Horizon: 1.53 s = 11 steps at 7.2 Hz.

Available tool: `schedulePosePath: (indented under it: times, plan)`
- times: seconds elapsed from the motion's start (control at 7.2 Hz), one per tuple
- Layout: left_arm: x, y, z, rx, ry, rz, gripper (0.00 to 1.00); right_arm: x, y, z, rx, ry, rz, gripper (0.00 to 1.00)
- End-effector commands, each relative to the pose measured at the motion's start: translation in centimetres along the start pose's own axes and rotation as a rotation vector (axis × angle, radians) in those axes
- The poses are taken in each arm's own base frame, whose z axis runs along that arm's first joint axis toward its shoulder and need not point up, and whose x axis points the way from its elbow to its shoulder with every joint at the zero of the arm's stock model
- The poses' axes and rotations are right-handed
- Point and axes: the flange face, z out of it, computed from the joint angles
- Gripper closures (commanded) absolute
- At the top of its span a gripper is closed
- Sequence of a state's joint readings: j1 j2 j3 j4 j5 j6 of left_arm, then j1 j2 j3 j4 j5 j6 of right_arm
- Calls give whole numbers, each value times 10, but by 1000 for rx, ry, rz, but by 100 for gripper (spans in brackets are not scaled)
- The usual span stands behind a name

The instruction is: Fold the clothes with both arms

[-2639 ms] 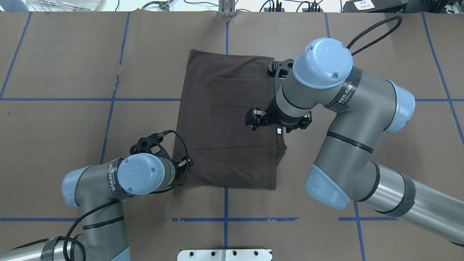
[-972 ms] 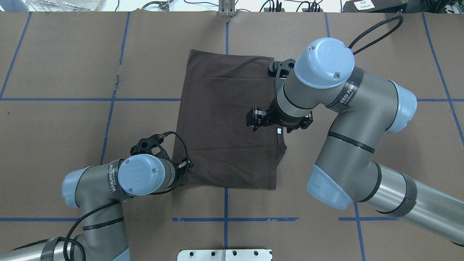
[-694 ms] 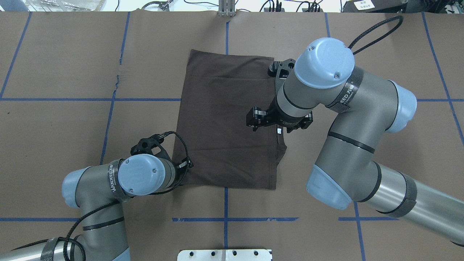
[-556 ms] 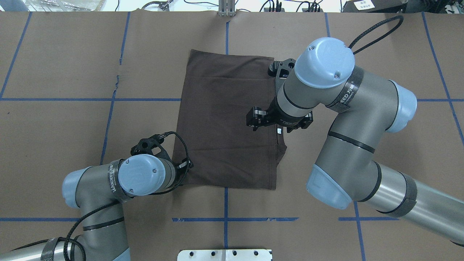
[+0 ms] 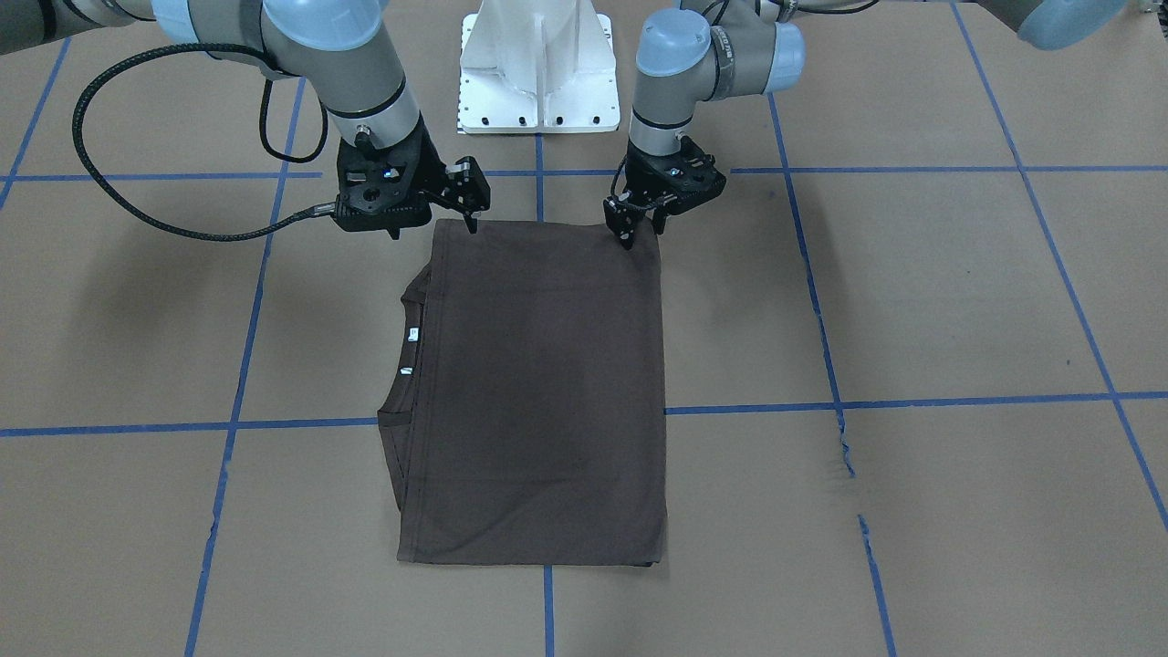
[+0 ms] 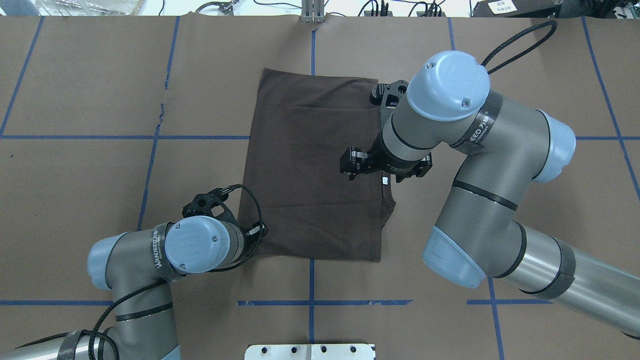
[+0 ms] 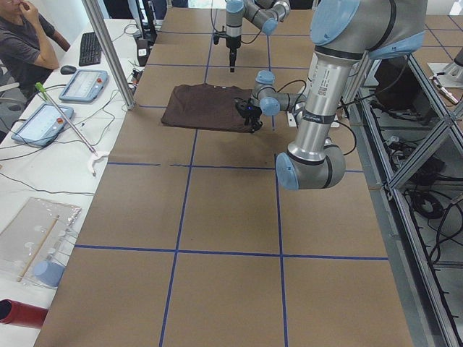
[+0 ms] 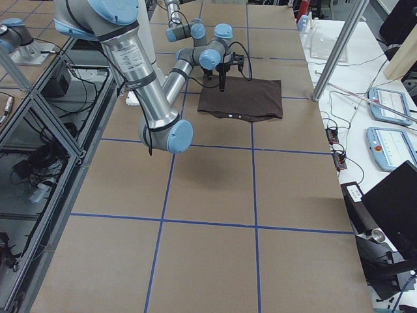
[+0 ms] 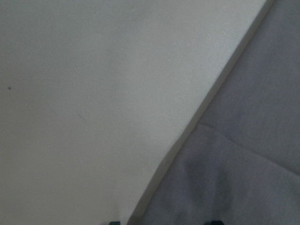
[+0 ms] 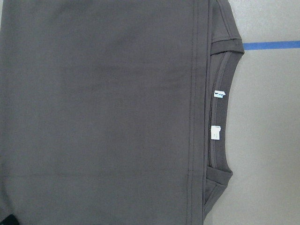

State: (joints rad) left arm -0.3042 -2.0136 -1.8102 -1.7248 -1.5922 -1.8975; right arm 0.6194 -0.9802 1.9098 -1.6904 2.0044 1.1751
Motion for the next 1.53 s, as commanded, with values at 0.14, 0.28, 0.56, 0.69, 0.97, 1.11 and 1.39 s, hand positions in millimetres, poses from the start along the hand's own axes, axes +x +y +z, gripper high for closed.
schedulePosePath:
  times: [0.14,0.28,0.56,0.69,0.97,1.11,1.39]
  plan:
    - [1,2,-6,-14,8,1,100,0,0,0,0,0,0,0]
    - [1,4,-8,-33,5,2,100,1,0,0,-1,1,-1,0]
    - [5,5,-22,-44,34,27,100,6,-1,3,-1,9,21,0]
    - [7,4,-32,-48,54,76,100,19,2,13,-11,32,104,0]
    - [8,-1,-34,-41,67,115,100,17,33,35,-7,-61,406,0]
    - [7,-2,-34,-39,68,129,100,11,52,51,6,-58,500,0]
    - [7,-4,-32,-36,62,119,100,0,95,90,67,-6,582,0]
